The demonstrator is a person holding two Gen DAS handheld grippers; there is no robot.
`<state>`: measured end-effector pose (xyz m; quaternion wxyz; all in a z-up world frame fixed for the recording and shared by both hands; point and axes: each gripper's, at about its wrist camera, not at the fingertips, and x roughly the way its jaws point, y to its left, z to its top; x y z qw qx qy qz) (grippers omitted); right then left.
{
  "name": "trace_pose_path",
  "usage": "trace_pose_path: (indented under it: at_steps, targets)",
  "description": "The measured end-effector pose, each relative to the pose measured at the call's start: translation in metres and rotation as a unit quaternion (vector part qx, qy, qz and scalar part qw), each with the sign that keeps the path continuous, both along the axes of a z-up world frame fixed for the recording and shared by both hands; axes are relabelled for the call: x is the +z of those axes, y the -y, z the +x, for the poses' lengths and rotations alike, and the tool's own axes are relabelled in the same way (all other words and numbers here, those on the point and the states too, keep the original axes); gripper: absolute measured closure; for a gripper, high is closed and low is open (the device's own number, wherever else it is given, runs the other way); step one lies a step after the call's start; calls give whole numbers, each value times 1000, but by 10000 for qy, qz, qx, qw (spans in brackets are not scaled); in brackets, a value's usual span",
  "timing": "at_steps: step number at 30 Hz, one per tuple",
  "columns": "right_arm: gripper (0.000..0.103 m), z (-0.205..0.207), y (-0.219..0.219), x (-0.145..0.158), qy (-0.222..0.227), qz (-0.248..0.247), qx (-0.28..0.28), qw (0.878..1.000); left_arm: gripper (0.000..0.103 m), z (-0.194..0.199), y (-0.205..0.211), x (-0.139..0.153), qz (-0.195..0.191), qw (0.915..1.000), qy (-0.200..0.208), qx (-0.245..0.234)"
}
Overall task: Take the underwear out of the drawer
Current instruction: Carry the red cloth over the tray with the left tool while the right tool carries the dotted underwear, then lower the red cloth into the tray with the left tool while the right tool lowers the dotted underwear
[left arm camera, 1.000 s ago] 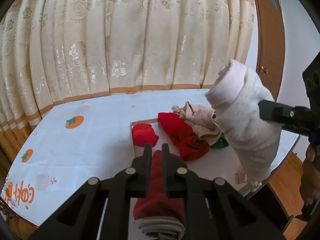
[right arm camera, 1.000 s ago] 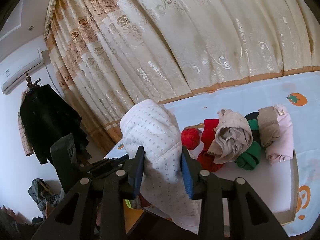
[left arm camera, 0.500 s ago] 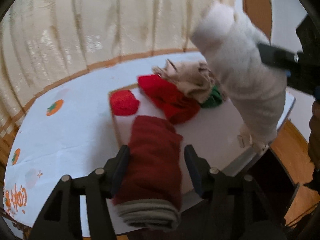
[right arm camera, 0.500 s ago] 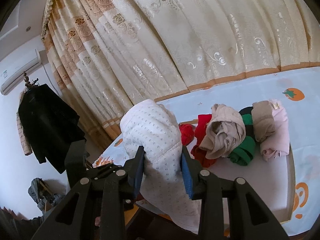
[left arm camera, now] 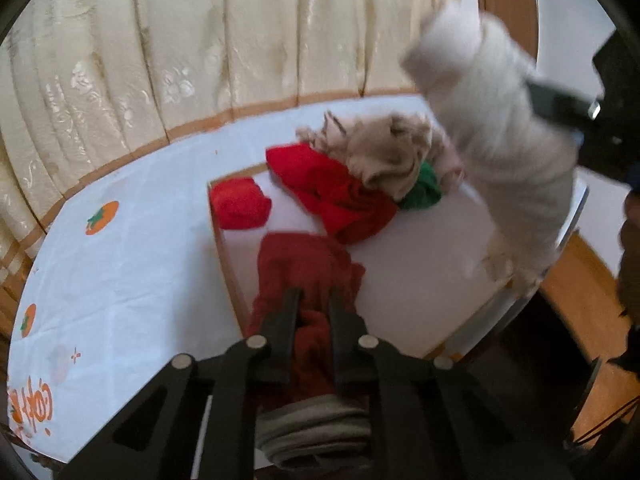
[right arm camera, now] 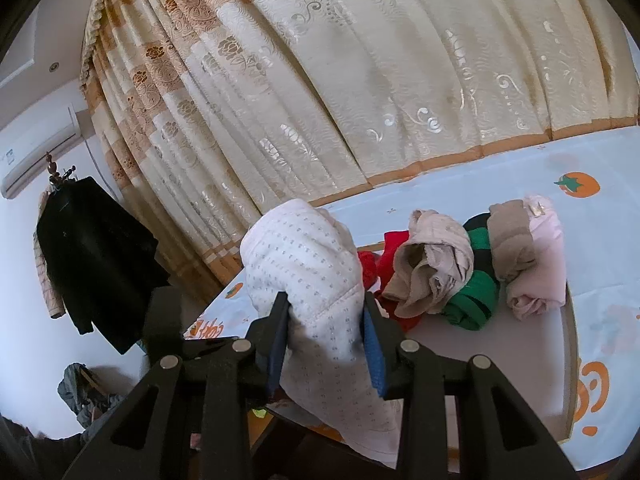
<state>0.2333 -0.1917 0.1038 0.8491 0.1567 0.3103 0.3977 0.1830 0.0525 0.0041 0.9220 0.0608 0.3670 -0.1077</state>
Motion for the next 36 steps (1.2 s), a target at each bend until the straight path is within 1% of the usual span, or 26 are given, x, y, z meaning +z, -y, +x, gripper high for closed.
trace_pose_path:
  at_steps: [7, 11, 14, 19, 24, 29, 36]
  targets:
    - [66, 3, 2, 3, 16, 69, -67, 10000, 93, -11, -6, 20, -293, 9986, 433, 38]
    - [66, 3, 0, 8, 79, 89, -62, 9999, 93, -12, -8, 27, -357, 9976, 587, 76]
    - [66, 4, -1, 11, 103, 104, -64, 9999, 93, -14, -12, 34, -457, 9962, 727, 138]
    - [66, 6, -3, 13, 119, 124, -71, 9998, 94, -14, -20, 48, -587, 9918, 1083, 338]
    - [66, 9, -8, 20, 179, 125, -52, 9997, 94, -5, -25, 54, -699, 9894, 1172, 499]
    - [66, 16, -11, 29, 247, 130, -80, 9996, 94, 6, -26, 59, -724, 9869, 1292, 641]
    - [66, 31, -19, 35, 187, 182, -115, 9996, 94, 19, -31, 62, -880, 9820, 1434, 860]
